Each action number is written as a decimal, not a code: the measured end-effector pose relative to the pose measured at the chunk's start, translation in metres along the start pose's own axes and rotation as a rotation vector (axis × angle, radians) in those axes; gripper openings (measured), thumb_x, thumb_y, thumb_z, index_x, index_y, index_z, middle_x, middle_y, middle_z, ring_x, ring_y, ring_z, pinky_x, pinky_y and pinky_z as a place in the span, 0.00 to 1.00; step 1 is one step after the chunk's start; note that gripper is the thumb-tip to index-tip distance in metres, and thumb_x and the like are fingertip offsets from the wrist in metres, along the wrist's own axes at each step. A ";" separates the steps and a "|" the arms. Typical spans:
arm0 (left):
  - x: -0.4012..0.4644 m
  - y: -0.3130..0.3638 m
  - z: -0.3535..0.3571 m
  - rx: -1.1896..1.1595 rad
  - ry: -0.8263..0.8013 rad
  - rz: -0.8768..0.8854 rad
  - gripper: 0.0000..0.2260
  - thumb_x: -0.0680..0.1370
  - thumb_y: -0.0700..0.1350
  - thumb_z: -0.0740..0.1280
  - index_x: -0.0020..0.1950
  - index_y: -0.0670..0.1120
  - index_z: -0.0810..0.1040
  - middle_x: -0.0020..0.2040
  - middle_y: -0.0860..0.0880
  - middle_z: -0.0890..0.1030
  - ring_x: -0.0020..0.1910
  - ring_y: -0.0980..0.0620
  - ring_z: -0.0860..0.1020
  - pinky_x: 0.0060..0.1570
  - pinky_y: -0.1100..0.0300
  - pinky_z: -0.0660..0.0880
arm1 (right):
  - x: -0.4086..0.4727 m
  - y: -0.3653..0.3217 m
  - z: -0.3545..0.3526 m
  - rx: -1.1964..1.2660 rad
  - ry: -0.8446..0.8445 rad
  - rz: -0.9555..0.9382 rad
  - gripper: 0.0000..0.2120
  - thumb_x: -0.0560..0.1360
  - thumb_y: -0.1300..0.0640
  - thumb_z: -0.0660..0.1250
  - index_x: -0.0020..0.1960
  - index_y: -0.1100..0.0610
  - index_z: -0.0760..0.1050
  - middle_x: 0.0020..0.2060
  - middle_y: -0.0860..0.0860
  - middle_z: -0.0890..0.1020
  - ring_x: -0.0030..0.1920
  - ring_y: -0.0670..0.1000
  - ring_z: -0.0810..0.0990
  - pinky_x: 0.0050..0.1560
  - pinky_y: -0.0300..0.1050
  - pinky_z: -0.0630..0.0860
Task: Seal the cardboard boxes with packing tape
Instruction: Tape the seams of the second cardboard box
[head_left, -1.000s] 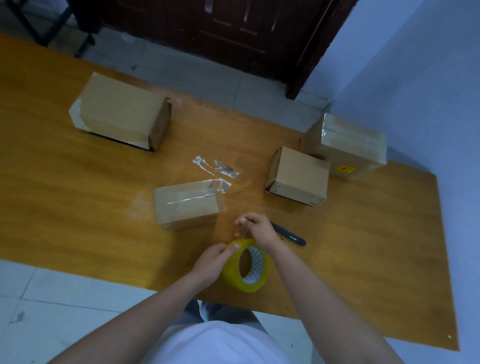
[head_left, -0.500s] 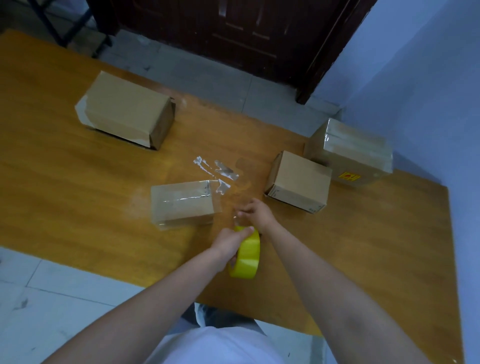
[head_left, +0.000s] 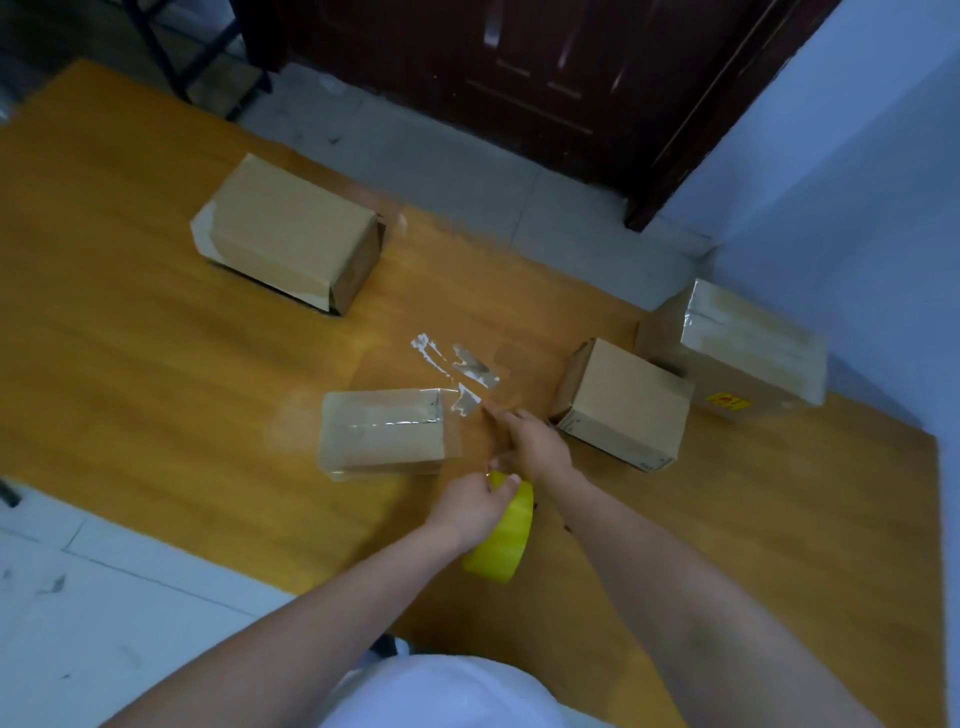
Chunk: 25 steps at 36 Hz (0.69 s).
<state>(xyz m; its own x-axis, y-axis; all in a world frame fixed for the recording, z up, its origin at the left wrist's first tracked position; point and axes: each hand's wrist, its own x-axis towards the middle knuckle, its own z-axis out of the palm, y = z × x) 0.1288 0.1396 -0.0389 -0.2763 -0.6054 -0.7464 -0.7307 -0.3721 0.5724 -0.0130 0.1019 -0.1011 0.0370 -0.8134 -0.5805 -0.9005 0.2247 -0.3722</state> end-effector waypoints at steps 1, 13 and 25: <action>0.000 0.000 -0.001 0.025 -0.009 0.001 0.21 0.81 0.57 0.56 0.34 0.46 0.66 0.35 0.47 0.72 0.48 0.39 0.77 0.37 0.56 0.62 | 0.000 -0.001 -0.001 -0.010 -0.004 0.013 0.41 0.68 0.55 0.74 0.75 0.41 0.57 0.58 0.51 0.72 0.59 0.53 0.74 0.52 0.45 0.71; -0.019 0.014 -0.034 0.610 0.019 0.240 0.22 0.82 0.57 0.55 0.51 0.40 0.76 0.51 0.40 0.79 0.52 0.40 0.77 0.41 0.55 0.67 | -0.017 -0.027 -0.019 0.031 0.172 -0.002 0.15 0.76 0.62 0.60 0.59 0.56 0.79 0.56 0.56 0.80 0.57 0.56 0.77 0.54 0.48 0.74; 0.028 -0.020 -0.125 0.664 0.552 0.366 0.18 0.80 0.51 0.59 0.64 0.41 0.71 0.60 0.41 0.74 0.61 0.42 0.69 0.57 0.50 0.67 | -0.031 -0.099 -0.034 0.041 0.200 -0.064 0.09 0.75 0.61 0.58 0.47 0.58 0.77 0.47 0.56 0.79 0.49 0.59 0.77 0.39 0.46 0.70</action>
<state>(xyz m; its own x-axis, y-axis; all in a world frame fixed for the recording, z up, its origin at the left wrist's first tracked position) 0.2135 0.0419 -0.0286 -0.3479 -0.9173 -0.1938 -0.9108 0.2818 0.3016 0.0601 0.0870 -0.0221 0.0036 -0.9161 -0.4008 -0.8805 0.1871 -0.4356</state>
